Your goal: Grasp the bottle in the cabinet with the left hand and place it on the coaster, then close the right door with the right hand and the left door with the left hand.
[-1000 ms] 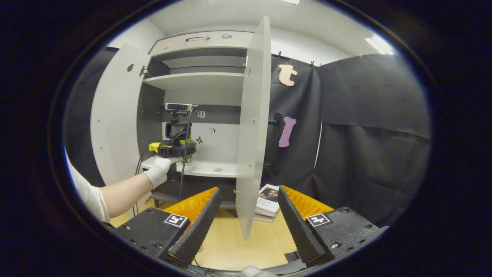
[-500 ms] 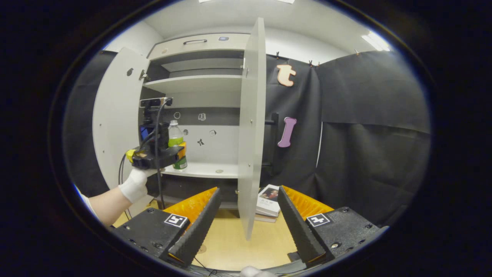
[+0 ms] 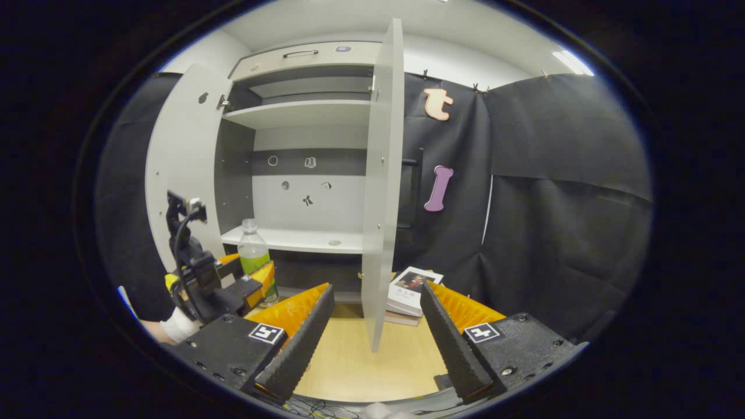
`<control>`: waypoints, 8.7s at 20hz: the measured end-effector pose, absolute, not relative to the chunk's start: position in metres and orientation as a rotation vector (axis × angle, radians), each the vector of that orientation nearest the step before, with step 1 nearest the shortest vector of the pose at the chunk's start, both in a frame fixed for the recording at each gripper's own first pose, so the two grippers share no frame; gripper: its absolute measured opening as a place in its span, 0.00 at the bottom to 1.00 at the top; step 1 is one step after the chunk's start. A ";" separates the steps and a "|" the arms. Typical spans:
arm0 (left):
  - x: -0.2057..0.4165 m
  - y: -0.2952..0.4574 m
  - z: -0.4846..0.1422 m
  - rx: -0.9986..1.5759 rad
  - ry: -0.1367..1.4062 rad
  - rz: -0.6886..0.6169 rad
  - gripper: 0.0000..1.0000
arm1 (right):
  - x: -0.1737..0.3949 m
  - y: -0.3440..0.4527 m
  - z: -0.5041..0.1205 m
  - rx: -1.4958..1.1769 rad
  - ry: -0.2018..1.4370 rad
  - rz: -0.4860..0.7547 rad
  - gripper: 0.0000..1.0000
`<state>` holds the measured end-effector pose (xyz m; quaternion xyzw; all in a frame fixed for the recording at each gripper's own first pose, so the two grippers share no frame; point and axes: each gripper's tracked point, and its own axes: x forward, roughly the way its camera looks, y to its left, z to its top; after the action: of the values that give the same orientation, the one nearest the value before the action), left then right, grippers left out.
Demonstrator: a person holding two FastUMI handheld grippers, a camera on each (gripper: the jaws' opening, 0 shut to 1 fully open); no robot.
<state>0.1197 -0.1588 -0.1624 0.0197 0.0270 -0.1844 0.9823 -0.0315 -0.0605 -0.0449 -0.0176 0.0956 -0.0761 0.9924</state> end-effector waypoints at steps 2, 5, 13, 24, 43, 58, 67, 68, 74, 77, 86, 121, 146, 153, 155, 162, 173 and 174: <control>0.097 -0.170 -0.186 0.021 0.072 -0.411 0.77 | -0.032 -0.066 -0.052 -0.024 0.213 -0.154 0.96; 0.071 -0.178 -0.212 0.002 0.052 -0.447 0.76 | -0.034 -0.076 -0.059 -0.019 0.239 -0.165 0.96; 0.033 -0.191 -0.286 0.017 0.030 -0.523 0.76 | -0.034 -0.092 -0.071 -0.045 0.302 -0.194 0.98; 0.028 -0.184 -0.356 -0.027 0.091 -0.497 0.77 | -0.039 -0.080 -0.072 -0.085 0.368 -0.181 0.98; 0.021 -0.155 -0.191 -0.075 -0.014 -0.459 0.96 | -0.049 -0.065 -0.063 -0.019 0.297 -0.133 0.98; -0.019 -0.009 -0.042 0.027 0.007 -0.076 0.98 | 0.001 -0.143 -0.017 0.097 0.095 -0.160 0.98; -0.031 -0.056 -0.024 0.023 0.054 0.046 0.96 | 0.047 -0.296 0.012 0.149 0.036 -0.214 0.96; -0.033 -0.061 -0.021 0.017 0.052 0.060 0.96 | 0.054 -0.309 0.012 0.158 0.034 -0.210 0.98; -0.045 -0.074 -0.011 -0.001 0.035 0.115 0.96 | 0.089 -0.327 0.028 0.211 0.032 -0.151 0.99; -0.049 -0.070 -0.011 -0.004 0.028 0.120 0.96 | 0.099 -0.294 0.048 0.203 0.003 -0.092 0.94; -0.044 -0.040 -0.023 0.003 0.050 0.070 0.96 | 0.112 -0.186 0.071 0.066 -0.016 0.018 0.95; -0.045 0.040 -0.039 -0.003 0.072 0.003 0.96 | 0.087 0.009 0.042 -0.023 0.047 0.195 0.97; 0.078 0.249 0.000 0.049 -0.007 0.216 0.96 | -0.007 0.031 -0.029 -0.028 0.191 0.092 0.97; 0.101 0.230 0.012 0.056 -0.019 0.170 0.96 | -0.017 0.029 -0.034 -0.028 0.200 0.080 0.97; 0.102 0.227 0.013 0.062 -0.019 0.171 0.93 | -0.018 0.030 -0.036 -0.012 0.206 0.088 0.97; 0.101 0.209 0.012 0.046 0.007 0.117 0.88 | -0.014 0.034 -0.043 0.016 0.220 0.110 0.94; 0.100 0.139 0.016 0.023 -0.006 0.022 0.88 | -0.012 0.022 -0.038 0.027 0.208 0.098 0.97; 0.102 0.134 0.015 0.019 -0.002 0.015 0.88 | -0.012 0.021 -0.039 0.030 0.211 0.095 0.97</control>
<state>0.1017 0.1343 0.0154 0.0094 -0.0010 0.0074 0.9999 -0.0119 0.0210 -0.0393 0.0149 0.1050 0.0475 0.9932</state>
